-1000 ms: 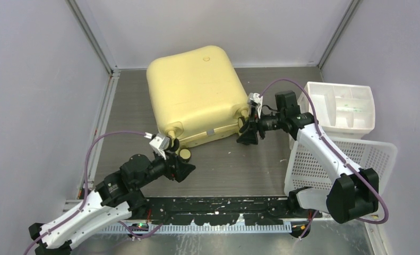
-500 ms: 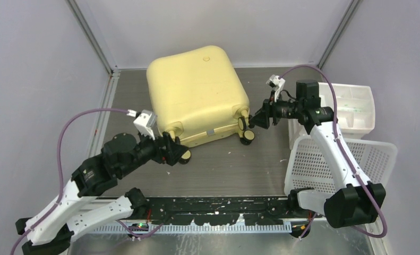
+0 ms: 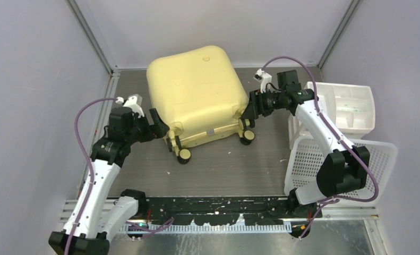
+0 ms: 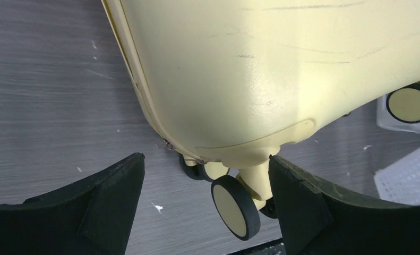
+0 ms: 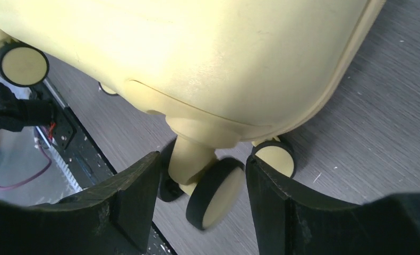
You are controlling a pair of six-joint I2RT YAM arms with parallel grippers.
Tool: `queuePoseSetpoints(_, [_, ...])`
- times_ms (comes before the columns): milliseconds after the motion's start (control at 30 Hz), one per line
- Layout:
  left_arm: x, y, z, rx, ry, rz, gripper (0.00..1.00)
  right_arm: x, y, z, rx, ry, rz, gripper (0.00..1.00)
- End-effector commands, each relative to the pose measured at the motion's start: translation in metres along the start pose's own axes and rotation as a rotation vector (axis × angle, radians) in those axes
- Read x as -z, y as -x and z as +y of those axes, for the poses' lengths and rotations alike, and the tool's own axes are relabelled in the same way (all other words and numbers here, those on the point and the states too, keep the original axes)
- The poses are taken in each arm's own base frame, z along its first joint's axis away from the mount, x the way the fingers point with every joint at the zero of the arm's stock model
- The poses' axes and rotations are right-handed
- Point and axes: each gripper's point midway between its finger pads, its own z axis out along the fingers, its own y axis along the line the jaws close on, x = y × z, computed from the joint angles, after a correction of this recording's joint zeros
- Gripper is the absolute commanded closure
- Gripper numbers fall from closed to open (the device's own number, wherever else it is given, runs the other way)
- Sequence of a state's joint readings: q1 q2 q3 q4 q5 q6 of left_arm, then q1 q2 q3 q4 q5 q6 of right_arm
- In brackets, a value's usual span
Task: Open, take out, and arrange the luggage
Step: Move the luggage to the center of the board.
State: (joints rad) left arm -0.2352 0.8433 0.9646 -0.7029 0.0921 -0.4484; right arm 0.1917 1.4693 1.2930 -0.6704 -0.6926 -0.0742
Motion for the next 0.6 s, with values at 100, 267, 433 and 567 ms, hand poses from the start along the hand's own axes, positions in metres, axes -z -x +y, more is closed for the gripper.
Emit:
queuePoseSetpoints(100, [-0.016, -0.008, -0.033, 0.125, -0.301, 0.05, 0.14, -0.009, 0.007, 0.006, 0.023, -0.029, 0.029, 0.4])
queuePoseSetpoints(267, [-0.038, -0.005, -0.038, 0.194, -0.353, 0.058, 0.33, -0.006, 0.03, -0.002, 0.068, -0.076, 0.015, 0.62])
queuePoseSetpoints(433, [-0.048, 0.008, -0.043, 0.219, -0.382, 0.032, 0.38, -0.009, 0.055, -0.014, 0.065, -0.105, -0.005, 0.7])
queuePoseSetpoints(567, [-0.04, 0.019, -0.042, 0.19, -0.368, -0.024, 0.37, -0.009, 0.059, -0.016, 0.057, -0.082, 0.0, 0.62])
